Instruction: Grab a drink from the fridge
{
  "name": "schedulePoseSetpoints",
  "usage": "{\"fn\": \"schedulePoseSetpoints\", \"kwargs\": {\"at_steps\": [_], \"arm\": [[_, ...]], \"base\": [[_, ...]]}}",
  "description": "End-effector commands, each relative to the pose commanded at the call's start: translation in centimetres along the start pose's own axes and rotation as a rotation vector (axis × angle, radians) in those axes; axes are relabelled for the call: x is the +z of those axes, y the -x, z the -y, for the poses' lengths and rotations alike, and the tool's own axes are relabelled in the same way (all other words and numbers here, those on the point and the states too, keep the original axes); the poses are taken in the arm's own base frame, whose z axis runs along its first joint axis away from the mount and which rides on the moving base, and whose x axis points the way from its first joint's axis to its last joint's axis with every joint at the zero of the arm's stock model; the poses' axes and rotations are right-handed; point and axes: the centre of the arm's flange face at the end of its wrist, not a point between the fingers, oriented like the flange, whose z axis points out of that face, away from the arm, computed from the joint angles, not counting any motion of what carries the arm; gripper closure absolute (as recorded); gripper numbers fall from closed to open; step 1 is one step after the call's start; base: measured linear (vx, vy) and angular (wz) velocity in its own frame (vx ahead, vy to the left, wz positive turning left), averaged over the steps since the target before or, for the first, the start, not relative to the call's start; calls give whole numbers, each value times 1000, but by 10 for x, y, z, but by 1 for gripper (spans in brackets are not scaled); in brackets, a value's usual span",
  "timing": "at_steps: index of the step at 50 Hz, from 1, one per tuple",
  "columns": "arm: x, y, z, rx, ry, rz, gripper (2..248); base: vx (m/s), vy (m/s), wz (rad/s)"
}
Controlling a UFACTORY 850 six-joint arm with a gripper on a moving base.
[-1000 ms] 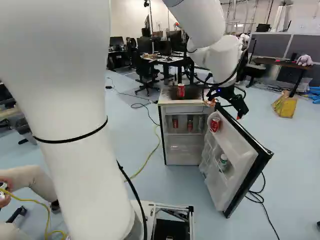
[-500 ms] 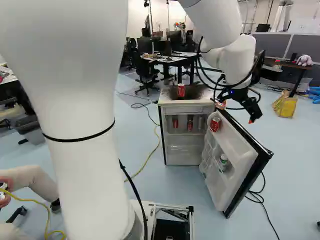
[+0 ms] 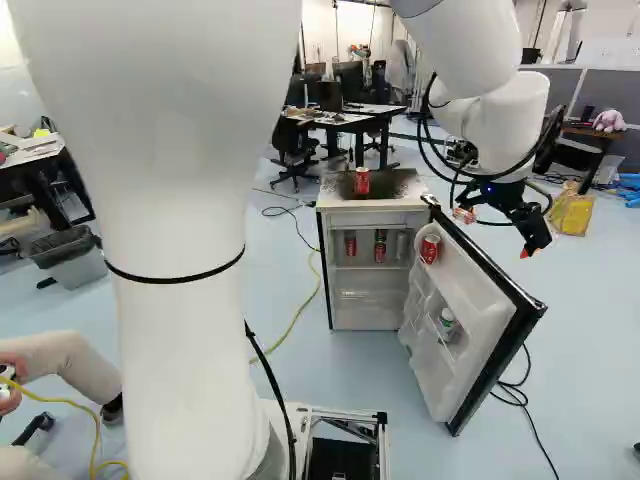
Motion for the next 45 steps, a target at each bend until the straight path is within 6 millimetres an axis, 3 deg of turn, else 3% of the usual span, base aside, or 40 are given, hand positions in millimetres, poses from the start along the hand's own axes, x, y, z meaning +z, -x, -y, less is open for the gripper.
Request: {"fn": "schedulePoseSetpoints", "kwargs": {"at_steps": [45], "arm": [[19,-41,-74,110,49,24,3]], "base": [[0,0,0]]}}
